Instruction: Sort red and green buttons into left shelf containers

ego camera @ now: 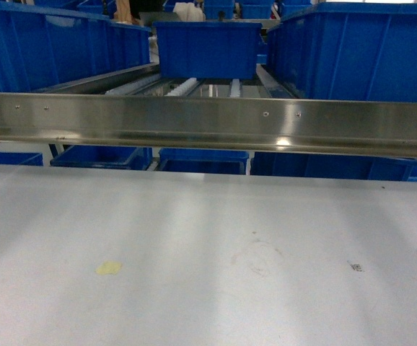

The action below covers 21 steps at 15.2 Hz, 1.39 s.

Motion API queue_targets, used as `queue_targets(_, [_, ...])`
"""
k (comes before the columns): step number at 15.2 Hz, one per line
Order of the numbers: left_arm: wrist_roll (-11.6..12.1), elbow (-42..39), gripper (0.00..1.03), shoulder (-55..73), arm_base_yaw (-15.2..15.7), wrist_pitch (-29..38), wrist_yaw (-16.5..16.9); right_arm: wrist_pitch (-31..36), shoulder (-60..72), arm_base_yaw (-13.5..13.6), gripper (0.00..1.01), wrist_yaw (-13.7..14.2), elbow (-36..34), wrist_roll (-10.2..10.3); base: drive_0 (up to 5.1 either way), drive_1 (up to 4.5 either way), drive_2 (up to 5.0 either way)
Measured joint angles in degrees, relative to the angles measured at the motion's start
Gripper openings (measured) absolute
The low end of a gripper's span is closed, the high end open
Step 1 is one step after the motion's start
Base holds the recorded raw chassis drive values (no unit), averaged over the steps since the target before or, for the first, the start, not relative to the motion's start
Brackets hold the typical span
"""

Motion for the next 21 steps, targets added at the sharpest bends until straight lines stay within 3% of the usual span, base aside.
queue_targets(2, [0.04, -0.11, 0.3, 0.2, 0.04, -0.09, -0.04, 0.09, 0.0, 0.0, 0.27, -0.02, 0.0, 0.0, 0.0, 0.0, 0.0])
queue_targets(15, [0.63, -0.11, 0.3, 0.2, 0.09, 0.09, -0.02, 0.11, -0.02, 0.0, 0.27, -0.04, 0.0, 0.0, -4.5, 0.55, 4.1])
queue_targets(21, [0.63, -0.11, 0.3, 0.09, 0.09, -0.02, 0.0, -0.11, -0.24, 0.0, 0.27, -0.04, 0.0, 0.0, -5.0, 2.3, 2.6])
